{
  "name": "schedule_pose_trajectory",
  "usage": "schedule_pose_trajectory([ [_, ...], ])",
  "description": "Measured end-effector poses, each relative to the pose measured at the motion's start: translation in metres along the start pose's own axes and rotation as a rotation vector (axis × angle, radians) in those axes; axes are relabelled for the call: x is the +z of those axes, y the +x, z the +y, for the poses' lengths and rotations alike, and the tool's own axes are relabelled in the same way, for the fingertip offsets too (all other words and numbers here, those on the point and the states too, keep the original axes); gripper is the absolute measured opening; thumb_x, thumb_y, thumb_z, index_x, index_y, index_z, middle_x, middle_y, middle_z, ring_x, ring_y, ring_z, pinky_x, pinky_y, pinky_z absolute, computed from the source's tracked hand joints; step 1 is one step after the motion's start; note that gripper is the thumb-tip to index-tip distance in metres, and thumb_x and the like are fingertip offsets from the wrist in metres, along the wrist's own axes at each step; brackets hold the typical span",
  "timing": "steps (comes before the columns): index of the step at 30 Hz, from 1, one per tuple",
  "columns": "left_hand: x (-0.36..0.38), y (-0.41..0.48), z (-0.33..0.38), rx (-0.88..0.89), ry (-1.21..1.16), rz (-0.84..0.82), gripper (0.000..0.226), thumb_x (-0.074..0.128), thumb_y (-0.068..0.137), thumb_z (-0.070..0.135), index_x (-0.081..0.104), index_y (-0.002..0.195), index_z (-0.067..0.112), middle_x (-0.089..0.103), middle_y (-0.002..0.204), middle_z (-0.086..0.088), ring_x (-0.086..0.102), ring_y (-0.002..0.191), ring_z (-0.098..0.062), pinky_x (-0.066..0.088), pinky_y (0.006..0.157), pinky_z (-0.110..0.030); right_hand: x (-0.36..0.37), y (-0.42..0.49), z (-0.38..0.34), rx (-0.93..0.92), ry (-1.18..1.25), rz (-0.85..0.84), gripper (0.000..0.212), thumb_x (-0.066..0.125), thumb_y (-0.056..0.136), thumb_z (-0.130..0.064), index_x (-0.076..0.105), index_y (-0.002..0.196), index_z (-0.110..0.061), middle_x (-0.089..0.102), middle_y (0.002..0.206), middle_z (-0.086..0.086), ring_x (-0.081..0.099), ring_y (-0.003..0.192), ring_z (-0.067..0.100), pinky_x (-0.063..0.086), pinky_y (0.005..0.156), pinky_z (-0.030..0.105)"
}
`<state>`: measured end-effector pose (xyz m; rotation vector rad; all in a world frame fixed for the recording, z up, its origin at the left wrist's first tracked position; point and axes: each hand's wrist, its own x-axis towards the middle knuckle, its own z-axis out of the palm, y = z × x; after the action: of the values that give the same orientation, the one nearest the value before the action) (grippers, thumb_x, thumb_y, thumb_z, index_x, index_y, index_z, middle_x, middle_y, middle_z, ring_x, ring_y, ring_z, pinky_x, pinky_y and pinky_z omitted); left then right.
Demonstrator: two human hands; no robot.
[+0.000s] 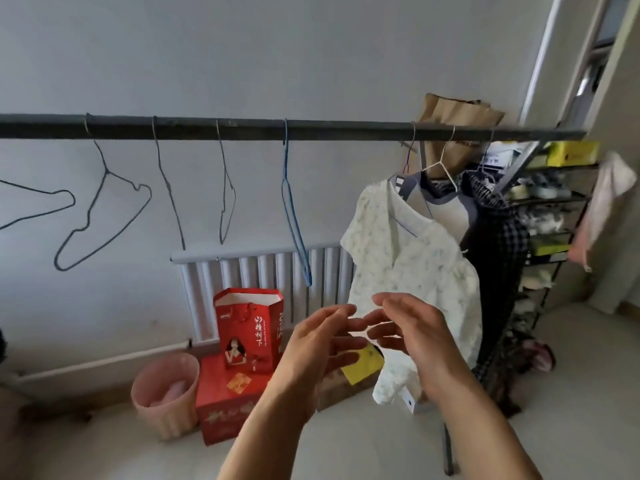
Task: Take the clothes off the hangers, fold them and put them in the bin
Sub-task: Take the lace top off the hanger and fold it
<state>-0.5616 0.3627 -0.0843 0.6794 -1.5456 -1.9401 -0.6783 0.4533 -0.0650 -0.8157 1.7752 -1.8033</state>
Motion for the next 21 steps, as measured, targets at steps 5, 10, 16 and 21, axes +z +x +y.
schedule_pose_trajectory([
  [5,0.035,0.031,0.012,0.042,0.073,-0.013,0.023,0.052,0.100,0.031,0.068,0.112,0.019,0.076,0.098,0.001,0.072,0.090,-0.018,0.057,0.085,-0.034,-0.040,0.046,-0.010,-0.179,-0.142,0.099,0.015,0.056,0.097,-0.023,0.068,0.098,-0.014,0.071,0.088,0.001,0.067,0.084,0.018,0.054,0.074,0.030],
  [10,0.048,0.046,0.007,0.021,0.110,0.029,0.021,0.051,0.101,0.029,0.068,0.109,0.021,0.076,0.095,0.003,0.073,0.086,-0.015,0.057,0.080,-0.029,-0.084,0.126,-0.023,-0.412,-0.731,0.501,0.026,0.053,0.094,-0.019,0.066,0.117,-0.025,0.056,0.128,0.002,0.045,0.116,0.034,0.042,0.095,0.049],
  [16,0.051,0.046,0.000,0.008,0.098,0.081,0.020,0.051,0.101,0.030,0.067,0.109,0.022,0.076,0.097,0.003,0.073,0.091,-0.019,0.058,0.083,-0.032,-0.094,0.187,-0.018,-0.048,-0.997,0.251,0.053,0.044,0.099,-0.039,0.035,0.138,-0.004,0.043,0.142,0.020,0.044,0.126,0.041,0.039,0.095,0.049],
  [21,0.044,0.043,0.002,0.035,0.108,0.106,0.021,0.050,0.100,0.030,0.067,0.110,0.023,0.076,0.097,0.003,0.073,0.091,-0.017,0.057,0.083,-0.031,-0.084,0.191,-0.010,-0.270,-0.848,0.305,0.020,0.034,0.103,-0.024,0.049,0.106,-0.010,0.060,0.118,0.020,0.054,0.108,0.040,0.039,0.075,0.041],
])
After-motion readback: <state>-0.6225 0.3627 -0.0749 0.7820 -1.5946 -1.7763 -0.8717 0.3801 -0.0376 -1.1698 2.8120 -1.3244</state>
